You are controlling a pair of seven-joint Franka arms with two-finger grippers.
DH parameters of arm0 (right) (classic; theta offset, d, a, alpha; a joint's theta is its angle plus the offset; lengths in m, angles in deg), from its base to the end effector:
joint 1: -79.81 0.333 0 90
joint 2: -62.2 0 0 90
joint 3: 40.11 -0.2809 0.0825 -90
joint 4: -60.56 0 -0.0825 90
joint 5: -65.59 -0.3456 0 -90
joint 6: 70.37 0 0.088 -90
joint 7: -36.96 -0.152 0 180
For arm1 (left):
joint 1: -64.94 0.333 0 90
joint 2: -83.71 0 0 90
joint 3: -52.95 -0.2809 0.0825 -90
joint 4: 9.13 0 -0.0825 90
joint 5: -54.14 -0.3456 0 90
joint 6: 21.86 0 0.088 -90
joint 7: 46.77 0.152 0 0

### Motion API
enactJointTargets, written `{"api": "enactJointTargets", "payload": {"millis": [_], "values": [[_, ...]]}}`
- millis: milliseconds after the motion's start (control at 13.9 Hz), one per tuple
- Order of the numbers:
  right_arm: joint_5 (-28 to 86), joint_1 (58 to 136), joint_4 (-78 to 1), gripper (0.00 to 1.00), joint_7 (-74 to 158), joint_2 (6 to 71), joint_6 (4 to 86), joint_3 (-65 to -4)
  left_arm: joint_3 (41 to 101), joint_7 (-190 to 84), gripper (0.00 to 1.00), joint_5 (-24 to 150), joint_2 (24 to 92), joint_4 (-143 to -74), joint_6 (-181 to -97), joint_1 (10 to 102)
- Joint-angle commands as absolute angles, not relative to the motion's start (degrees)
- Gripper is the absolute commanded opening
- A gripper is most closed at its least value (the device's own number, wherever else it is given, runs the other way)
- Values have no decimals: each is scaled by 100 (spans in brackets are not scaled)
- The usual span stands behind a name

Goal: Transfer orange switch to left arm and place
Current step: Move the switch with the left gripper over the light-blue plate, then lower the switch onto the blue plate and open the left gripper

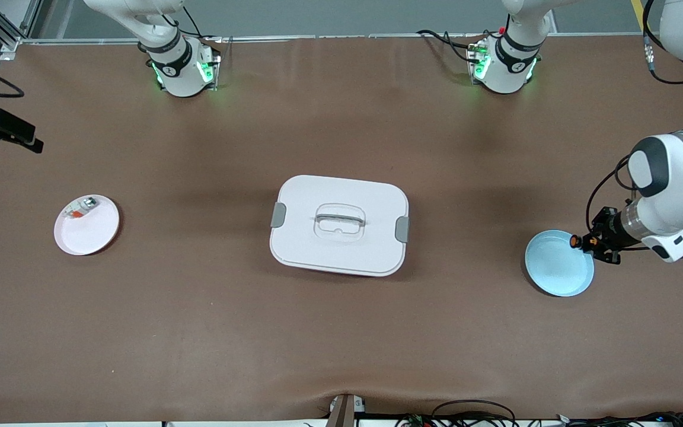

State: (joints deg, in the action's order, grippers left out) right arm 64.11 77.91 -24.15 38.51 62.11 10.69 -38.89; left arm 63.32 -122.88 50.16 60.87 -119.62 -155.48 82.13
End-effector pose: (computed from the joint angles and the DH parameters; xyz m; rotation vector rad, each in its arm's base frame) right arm 0.4970 -0.0228 0.5699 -3.1115 0.0377 0.0999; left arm 0.5778 0.0738 0.2347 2.3710 2.0257 -0.0008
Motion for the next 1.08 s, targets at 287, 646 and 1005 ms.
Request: {"api": "enactJointTargets", "payload": {"millis": [287,646,1005], "values": [[6312,8025,-2917,100,3748,6765,1216,-3642,6359,-12850,0,4457,5480,-11654,-15808,8199],[6312,8025,-3137,100,3748,6914,1330,-3642,6359,-12850,0,4448,5199,-11653,-16160,8181],[6312,8025,-3172,100,3748,6923,1304,-3651,6359,-12850,0,4316,5014,-11653,-16204,8181]]}}
